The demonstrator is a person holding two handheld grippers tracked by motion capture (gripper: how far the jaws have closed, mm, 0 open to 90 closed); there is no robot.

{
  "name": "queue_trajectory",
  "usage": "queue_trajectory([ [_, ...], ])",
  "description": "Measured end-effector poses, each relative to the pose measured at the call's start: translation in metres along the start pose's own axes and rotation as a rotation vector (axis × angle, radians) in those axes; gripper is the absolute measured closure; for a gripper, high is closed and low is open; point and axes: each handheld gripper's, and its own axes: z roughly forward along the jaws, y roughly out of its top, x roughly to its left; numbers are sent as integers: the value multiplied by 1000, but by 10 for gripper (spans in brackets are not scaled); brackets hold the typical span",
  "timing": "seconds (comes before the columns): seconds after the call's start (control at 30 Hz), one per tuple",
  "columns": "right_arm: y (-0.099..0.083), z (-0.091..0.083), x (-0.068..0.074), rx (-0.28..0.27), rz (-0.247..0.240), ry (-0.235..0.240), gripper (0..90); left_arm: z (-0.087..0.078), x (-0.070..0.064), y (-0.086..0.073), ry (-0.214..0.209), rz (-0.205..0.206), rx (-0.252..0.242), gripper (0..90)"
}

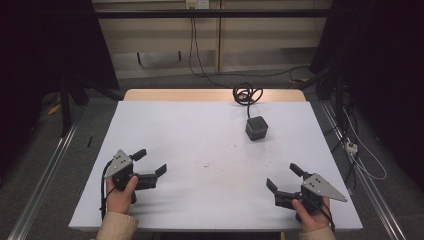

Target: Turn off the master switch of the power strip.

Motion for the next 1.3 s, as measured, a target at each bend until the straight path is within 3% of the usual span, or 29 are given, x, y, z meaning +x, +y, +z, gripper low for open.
queue_trajectory([
  [0.5, 3, 4, -2, 7, -8, 3, 52, -1, 0, 1, 6, 1, -8, 25],
  [0.87, 12, 21, -11, 23, -6, -14, 57, -2, 1, 0, 6, 16, -2, 26],
  [1.07, 18, 28, -14, 33, -34, -30, 52, -3, -1, 0, 11, 29, 8, 26],
  [1.3, 24, 39, -17, 45, -29, -19, 53, -8, -1, -2, 12, 34, 13, 26],
])
